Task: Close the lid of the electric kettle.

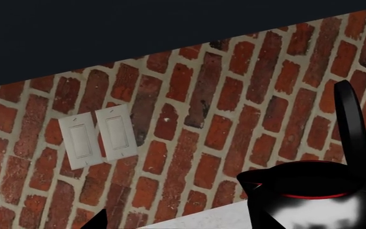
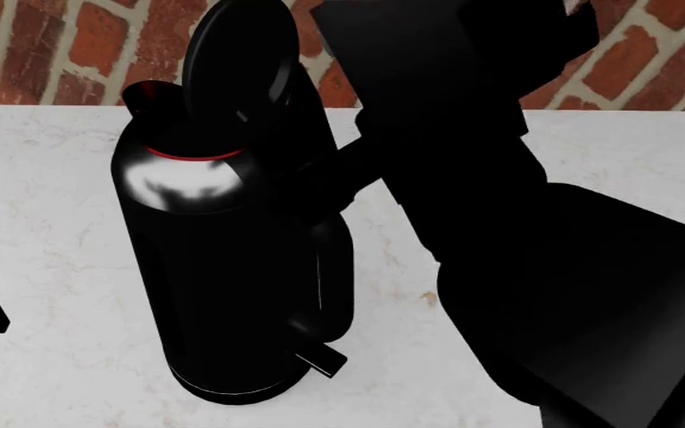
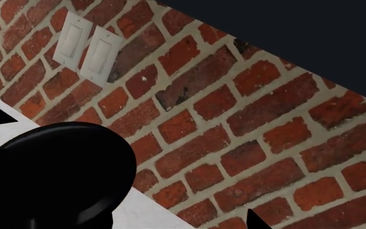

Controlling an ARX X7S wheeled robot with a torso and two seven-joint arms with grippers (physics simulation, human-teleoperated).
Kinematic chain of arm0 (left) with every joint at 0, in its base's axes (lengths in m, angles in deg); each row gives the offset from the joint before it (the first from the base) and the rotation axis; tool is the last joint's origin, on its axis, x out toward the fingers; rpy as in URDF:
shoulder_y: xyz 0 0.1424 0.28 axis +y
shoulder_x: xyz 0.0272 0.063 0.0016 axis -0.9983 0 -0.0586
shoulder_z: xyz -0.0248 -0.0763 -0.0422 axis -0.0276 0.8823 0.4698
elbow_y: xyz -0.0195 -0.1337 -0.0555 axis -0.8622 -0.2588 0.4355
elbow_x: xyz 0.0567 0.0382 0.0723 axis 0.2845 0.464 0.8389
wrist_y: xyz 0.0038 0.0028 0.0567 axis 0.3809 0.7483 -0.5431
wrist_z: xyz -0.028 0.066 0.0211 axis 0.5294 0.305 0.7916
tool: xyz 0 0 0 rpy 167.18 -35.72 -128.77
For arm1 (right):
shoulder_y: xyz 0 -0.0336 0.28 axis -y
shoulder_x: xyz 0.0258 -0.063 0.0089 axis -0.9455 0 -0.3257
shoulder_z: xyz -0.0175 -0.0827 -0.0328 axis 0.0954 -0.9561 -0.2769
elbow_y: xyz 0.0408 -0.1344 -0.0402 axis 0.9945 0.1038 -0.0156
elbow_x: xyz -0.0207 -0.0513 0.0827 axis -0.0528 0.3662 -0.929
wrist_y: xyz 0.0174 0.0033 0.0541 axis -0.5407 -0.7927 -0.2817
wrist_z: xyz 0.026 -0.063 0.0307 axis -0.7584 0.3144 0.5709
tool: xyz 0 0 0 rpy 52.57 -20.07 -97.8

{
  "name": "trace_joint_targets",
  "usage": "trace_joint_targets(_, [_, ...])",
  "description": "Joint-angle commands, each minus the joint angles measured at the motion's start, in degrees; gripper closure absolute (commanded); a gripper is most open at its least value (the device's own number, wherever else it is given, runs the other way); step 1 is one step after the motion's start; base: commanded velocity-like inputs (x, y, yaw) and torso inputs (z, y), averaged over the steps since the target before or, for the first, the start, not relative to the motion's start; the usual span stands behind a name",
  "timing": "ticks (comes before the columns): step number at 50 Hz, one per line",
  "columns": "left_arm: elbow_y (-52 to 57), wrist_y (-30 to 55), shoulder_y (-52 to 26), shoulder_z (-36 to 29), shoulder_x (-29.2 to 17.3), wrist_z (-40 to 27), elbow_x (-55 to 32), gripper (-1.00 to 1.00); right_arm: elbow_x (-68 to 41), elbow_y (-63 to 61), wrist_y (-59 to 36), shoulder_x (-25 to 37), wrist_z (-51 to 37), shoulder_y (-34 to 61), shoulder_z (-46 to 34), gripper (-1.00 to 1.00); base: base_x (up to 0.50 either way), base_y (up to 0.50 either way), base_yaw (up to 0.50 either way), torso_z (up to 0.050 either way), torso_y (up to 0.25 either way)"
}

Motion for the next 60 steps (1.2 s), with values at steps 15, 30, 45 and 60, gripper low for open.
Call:
trace_joint_targets(15, [-0.6,-2.7,1.7,-0.7,-1.7,-0.5,1.0,-1.0,5.7,11.2,4.4,-3.1,6.7,4.7,-6.2,-1.0,0.0,0.0,0.0,0.0,0.0])
trace_joint_targets(30, [-1.0,-3.9,2.4,-0.7,-2.5,-0.9,0.9,-1.0,7.6,15.9,6.5,-5.3,8.8,5.9,-8.6,-1.0,0.0,0.0,0.0,0.0,0.0])
trace_joint_targets(45, [-0.8,-3.8,2.3,0.2,-3.1,-2.8,-1.2,-1.0,9.8,22.0,11.2,-7.6,11.8,4.7,-10.5,-1.0,0.0,0.0,0.0,0.0,0.0])
trace_joint_targets(60, [-1.0,-4.5,2.5,-0.1,-3.6,-3.4,-1.9,-1.0,10.7,26.1,13.6,-9.1,13.4,3.4,-11.8,-1.0,0.0,0.0,0.0,0.0,0.0])
